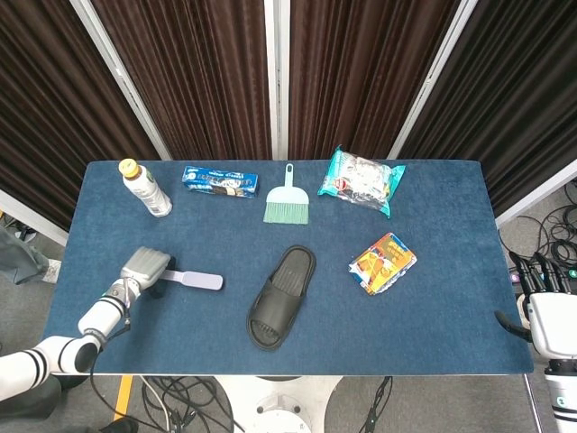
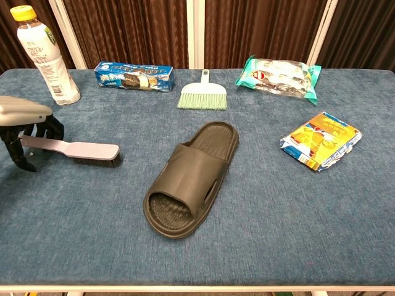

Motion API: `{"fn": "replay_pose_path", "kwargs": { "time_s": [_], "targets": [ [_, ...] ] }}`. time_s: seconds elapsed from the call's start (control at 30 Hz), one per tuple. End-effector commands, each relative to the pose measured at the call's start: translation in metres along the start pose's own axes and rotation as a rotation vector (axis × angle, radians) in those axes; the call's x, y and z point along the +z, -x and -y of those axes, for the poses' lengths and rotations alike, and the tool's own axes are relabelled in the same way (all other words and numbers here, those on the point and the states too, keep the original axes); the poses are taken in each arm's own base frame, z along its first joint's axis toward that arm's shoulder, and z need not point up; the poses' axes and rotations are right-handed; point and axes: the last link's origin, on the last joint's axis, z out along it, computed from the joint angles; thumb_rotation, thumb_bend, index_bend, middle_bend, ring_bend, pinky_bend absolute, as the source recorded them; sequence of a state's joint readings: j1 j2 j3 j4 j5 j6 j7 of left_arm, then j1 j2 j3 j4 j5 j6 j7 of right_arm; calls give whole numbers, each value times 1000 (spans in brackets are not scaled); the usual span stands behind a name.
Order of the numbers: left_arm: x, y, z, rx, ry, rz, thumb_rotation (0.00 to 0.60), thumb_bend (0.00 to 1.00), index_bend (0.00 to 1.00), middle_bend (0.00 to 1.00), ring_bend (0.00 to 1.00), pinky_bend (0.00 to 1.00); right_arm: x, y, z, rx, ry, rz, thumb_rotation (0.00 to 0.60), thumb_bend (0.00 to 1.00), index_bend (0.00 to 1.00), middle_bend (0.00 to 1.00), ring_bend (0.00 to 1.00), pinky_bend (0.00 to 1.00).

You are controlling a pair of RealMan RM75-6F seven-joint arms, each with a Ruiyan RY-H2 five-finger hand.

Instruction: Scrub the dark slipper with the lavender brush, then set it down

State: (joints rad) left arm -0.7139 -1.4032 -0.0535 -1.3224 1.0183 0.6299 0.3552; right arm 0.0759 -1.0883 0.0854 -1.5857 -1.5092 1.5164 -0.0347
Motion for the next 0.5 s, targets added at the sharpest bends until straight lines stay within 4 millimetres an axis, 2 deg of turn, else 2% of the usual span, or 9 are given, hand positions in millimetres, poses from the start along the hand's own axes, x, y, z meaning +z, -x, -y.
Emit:
{"fn": "replay_pose_path", "kwargs": {
  "time_s": [0.03, 0.3, 0.5],
  "targets": [
    [1, 0, -1, 0, 5, 13, 600, 40, 520, 606, 484, 485, 0, 0, 0, 1, 0, 1, 600, 43, 35, 161, 26, 104],
    [0, 4, -9, -45, 38, 76, 600, 67, 543, 620, 501, 532, 1, 2, 0, 5, 3, 7, 600, 44, 34, 162, 26, 104],
    [1, 6, -15, -88, 66, 123, 600, 215, 598, 667, 549, 598, 0, 4, -1, 10, 13, 14, 600, 43, 35, 163, 26, 104]
  ]
}}
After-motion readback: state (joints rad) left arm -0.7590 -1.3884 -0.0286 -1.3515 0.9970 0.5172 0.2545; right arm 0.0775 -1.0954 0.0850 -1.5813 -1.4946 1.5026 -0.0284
